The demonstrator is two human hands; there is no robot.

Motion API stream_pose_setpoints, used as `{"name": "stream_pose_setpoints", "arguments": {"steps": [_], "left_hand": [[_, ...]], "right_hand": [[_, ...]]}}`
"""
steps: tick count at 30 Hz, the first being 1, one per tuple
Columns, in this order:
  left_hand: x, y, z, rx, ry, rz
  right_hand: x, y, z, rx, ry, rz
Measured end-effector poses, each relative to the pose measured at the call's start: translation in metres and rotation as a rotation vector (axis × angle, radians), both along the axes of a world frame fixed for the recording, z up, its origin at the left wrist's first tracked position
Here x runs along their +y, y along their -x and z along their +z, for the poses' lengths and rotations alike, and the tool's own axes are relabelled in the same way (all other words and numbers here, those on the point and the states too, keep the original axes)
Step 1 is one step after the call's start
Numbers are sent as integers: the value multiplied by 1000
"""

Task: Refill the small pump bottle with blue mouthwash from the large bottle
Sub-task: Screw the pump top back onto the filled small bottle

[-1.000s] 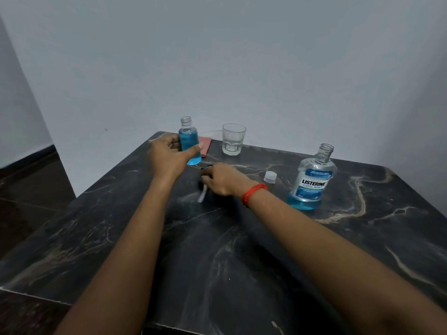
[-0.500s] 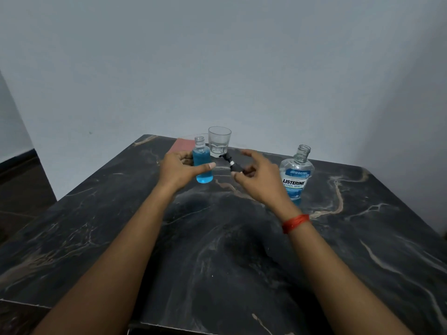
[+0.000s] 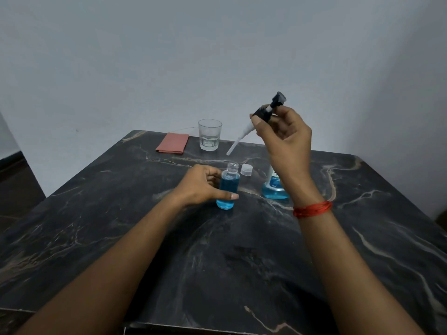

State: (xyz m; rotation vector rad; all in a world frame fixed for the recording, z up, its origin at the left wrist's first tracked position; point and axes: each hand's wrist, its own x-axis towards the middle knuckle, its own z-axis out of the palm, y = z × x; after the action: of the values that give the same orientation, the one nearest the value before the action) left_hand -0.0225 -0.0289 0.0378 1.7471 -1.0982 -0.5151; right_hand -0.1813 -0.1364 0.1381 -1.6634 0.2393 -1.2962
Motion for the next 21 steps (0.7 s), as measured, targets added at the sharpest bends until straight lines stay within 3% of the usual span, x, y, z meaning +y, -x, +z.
{"name": "stream_pose_setpoints", "arguments": {"steps": [13,21], "left_hand": [[4,3,3,-12,-25,-7],[7,0,-2,20,19,45]], "right_hand": [[-2,-9,-14,94,76,-23],[-1,-24,-50,396,149,68]]}}
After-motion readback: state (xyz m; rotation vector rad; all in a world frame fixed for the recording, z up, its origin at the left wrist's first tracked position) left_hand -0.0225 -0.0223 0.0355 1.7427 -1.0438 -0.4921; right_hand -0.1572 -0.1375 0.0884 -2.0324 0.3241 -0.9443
